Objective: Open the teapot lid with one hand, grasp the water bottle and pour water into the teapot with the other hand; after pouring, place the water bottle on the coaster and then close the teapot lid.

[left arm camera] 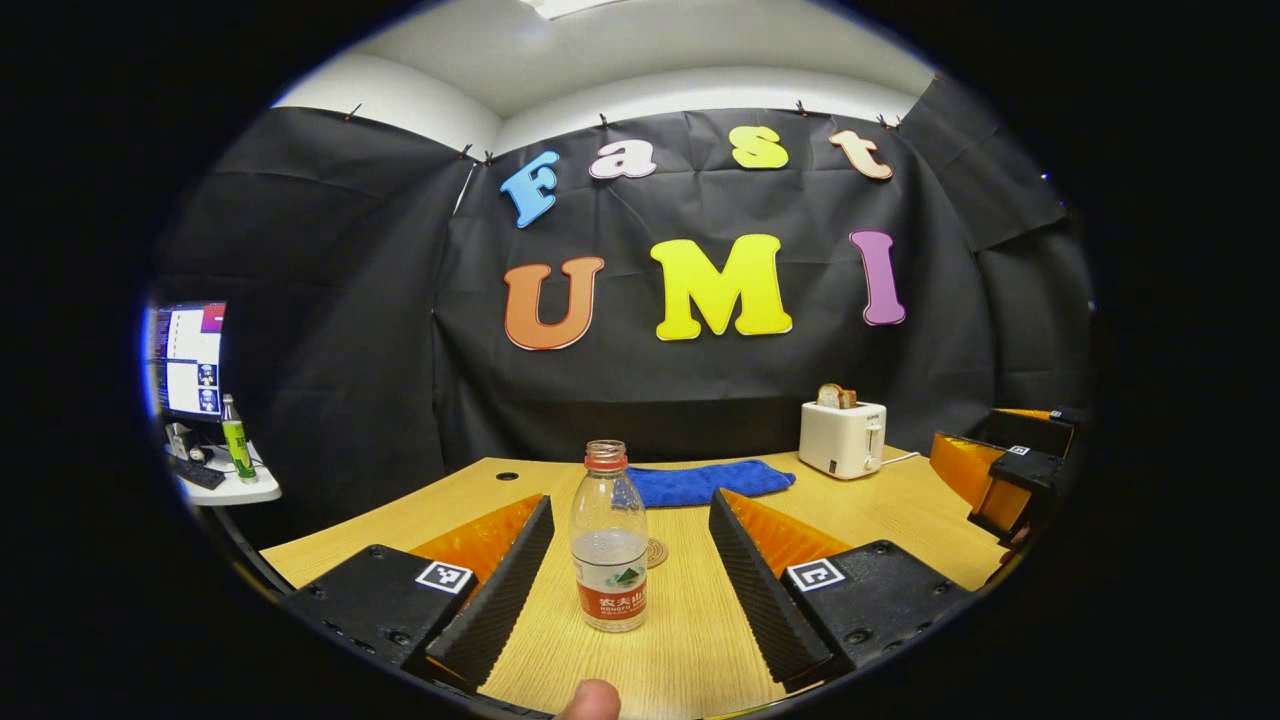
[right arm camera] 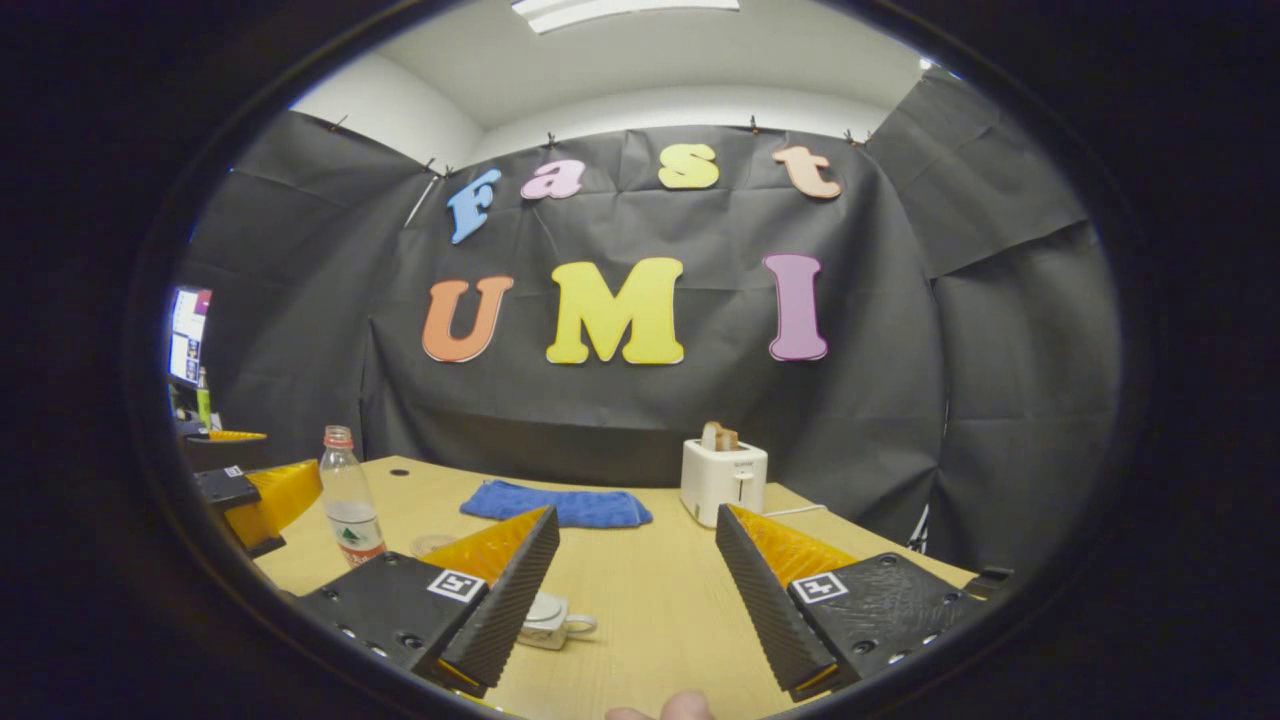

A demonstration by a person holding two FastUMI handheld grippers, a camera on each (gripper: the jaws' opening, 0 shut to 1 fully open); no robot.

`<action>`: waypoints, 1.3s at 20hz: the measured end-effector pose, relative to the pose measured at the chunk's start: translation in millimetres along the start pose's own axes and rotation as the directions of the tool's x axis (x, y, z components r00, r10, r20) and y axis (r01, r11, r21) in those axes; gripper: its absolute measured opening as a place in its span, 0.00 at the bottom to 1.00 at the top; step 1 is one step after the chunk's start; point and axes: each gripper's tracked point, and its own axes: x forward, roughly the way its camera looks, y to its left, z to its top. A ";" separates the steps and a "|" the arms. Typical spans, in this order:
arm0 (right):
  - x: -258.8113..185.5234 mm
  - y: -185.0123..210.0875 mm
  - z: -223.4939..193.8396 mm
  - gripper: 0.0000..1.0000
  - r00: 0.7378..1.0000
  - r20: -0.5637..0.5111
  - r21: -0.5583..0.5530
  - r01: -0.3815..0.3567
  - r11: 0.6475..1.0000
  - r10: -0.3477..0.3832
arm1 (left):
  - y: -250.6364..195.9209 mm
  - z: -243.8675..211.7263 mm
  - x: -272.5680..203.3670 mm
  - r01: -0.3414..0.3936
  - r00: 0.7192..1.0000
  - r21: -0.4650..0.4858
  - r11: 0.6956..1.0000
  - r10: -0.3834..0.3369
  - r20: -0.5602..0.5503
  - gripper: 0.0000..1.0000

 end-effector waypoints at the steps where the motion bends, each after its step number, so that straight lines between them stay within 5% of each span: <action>1: 0.0 0.7 -1.2 0.97 1.000 -0.002 0.001 -0.002 1.000 0.002 | 0.3 0.7 -0.1 0.001 1.000 -0.001 1.000 -0.001 0.000 0.98; 26: 59.5 70.9 -109.1 0.95 0.967 -0.232 -0.026 -0.113 0.993 0.104 | 30.2 10.4 -4.1 -0.062 0.998 -0.002 0.998 0.062 0.007 0.98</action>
